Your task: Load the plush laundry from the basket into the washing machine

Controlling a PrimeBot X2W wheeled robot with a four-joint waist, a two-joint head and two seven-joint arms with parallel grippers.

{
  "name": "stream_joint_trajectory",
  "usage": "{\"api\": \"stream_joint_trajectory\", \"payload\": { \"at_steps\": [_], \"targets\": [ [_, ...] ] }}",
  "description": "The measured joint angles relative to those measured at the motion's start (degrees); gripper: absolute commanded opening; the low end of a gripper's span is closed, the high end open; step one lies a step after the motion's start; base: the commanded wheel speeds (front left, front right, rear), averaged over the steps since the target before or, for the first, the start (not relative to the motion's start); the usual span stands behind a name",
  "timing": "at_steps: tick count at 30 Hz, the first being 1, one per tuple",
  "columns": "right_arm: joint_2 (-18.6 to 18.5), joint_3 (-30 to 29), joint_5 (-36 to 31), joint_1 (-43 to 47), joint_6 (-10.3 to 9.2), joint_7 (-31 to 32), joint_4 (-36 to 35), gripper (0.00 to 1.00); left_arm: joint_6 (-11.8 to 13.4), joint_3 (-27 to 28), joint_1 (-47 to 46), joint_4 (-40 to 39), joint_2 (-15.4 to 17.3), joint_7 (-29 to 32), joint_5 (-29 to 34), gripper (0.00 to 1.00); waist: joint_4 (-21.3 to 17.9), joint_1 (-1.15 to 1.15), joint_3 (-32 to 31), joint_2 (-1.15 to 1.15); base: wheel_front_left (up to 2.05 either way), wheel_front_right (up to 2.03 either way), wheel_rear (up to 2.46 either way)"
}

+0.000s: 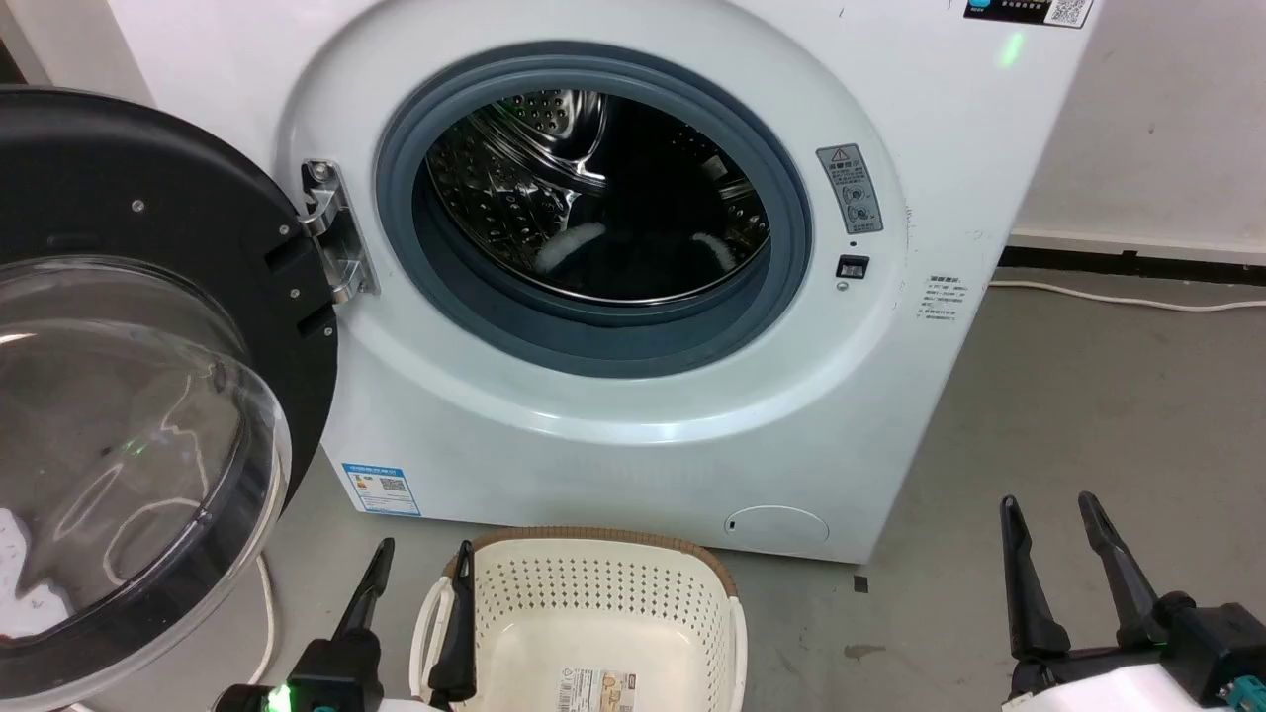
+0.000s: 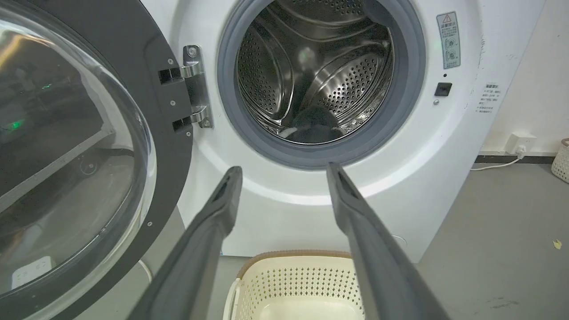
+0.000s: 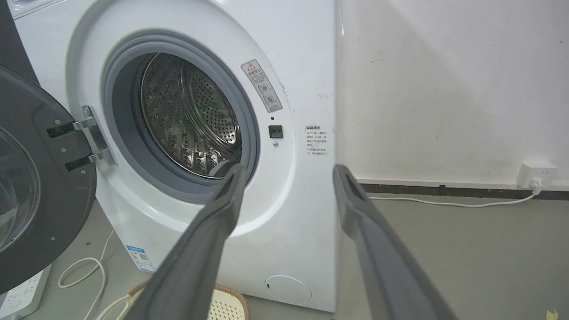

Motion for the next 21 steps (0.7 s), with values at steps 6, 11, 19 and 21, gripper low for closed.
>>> {"api": "stream_joint_trajectory", "payload": {
  "at_steps": [6,11,19,21],
  "targets": [
    [0.0,0.0,0.2,0.0,0.01,0.0,0.3,0.0,-1.2,0.4,0.0,0.1,-0.5,0.0,0.7,0.0,-0.1,0.0,-0.1,0.0,0.0,0.0,0.0],
    [0.0,0.0,0.2,0.0,0.01,0.1,0.3,0.0,-1.2,0.3,0.0,0.1,-0.6,0.1,0.7,0.0,-0.2,0.0,0.0,0.0,0.0,0.0,0.0],
    [0.0,0.1,0.0,0.0,0.0,1.1,0.3,0.0,-1.2,0.7,-0.1,-0.1,-0.7,1.1,0.9,0.0,-0.4,0.0,0.0,0.0,0.0,0.0,0.0],
    [0.0,0.2,-0.3,0.0,0.01,1.3,0.3,0.0,-1.2,0.9,-0.1,-0.1,-0.7,1.2,0.9,0.0,-0.4,0.0,0.0,0.0,0.0,0.0,0.0]
  ]
}}
